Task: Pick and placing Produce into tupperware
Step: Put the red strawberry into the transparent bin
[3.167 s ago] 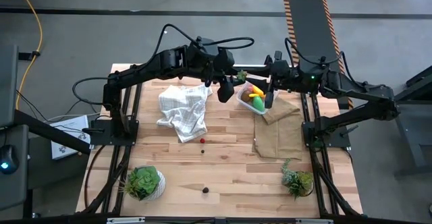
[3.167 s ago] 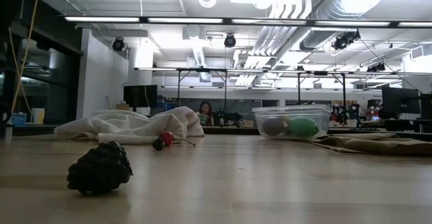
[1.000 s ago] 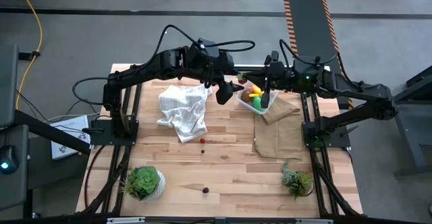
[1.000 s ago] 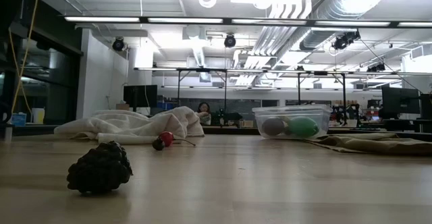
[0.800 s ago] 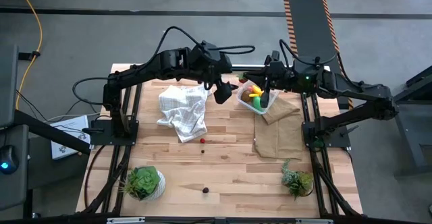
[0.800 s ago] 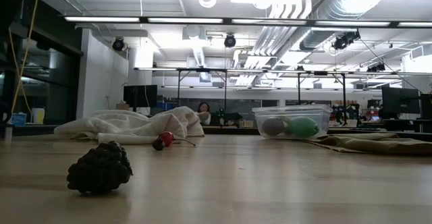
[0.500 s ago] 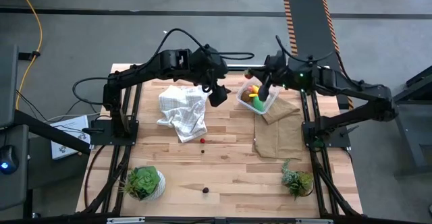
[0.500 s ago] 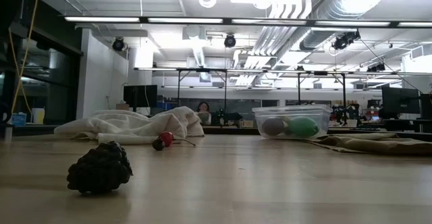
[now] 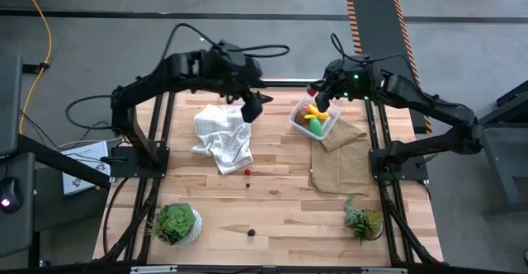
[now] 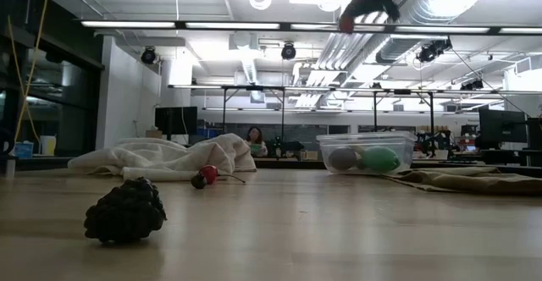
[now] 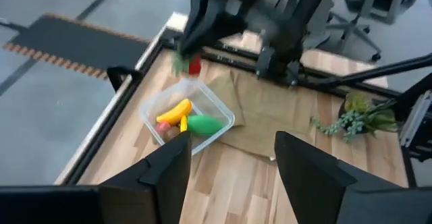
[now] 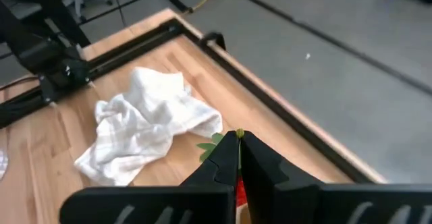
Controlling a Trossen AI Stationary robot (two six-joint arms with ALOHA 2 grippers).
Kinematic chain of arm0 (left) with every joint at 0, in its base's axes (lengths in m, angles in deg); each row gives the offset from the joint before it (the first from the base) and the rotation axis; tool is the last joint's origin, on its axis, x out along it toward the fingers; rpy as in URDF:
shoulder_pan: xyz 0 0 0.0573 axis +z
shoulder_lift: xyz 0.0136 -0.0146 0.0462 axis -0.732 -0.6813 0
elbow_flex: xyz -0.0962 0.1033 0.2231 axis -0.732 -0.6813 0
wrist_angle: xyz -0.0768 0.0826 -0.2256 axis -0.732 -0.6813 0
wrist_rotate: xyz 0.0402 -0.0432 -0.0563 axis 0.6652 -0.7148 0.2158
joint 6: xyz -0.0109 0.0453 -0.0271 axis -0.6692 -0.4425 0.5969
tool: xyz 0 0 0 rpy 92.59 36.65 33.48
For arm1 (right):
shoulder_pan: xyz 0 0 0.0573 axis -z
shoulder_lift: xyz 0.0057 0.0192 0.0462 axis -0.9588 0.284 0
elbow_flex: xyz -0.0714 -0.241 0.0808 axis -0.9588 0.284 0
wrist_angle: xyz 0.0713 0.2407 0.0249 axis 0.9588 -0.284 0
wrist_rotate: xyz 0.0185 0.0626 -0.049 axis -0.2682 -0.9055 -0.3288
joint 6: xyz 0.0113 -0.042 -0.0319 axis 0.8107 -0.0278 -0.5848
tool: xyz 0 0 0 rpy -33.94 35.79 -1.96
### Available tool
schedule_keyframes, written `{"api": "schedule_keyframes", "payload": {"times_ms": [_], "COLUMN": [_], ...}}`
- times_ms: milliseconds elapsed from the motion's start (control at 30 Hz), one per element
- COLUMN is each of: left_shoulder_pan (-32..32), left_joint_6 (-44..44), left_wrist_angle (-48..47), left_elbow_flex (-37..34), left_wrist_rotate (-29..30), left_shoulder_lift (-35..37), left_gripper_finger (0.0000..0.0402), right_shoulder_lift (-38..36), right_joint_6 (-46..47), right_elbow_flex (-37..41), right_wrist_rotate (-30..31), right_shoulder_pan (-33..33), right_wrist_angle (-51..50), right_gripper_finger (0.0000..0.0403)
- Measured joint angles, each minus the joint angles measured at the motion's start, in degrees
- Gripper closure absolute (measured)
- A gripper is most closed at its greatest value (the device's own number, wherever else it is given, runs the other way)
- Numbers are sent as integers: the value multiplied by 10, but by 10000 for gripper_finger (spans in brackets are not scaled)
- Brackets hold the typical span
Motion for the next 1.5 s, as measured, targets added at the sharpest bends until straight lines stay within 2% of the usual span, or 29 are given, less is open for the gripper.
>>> {"api": "schedule_keyframes", "payload": {"times_ms": [233, 467, 633, 967, 1100, 1300, 1500], "left_shoulder_pan": [-1, -1, -1, -1, -1, -1, -1], "left_joint_6": [-15, -19, -13, 59, 99, 125, 124], "left_wrist_angle": [-47, -85, -58, 113, 172, 193, 193], "left_elbow_flex": [0, -42, -130, -424, -516, -570, -572], "left_wrist_rotate": [7, 30, 33, 41, 30, 25, 24], "left_shoulder_lift": [42, 84, 136, 301, 348, 373, 373], "left_gripper_finger": [218, 233, 244, 259, 259, 261, 261], "right_shoulder_lift": [-4, -6, -6, -6, -5, 0, -1], "right_joint_6": [48, 74, 76, 56, 44, 36, 78], "right_elbow_flex": [111, 155, 161, 161, 161, 163, 235], "right_wrist_rotate": [-27, -35, -35, -27, -26, -26, -52], "right_shoulder_pan": [18, 19, 22, 59, 75, 90, 88], "right_wrist_angle": [75, 96, 89, 30, 25, 4, 38], "right_gripper_finger": [403, 403, 403, 403, 403, 403, 403]}}
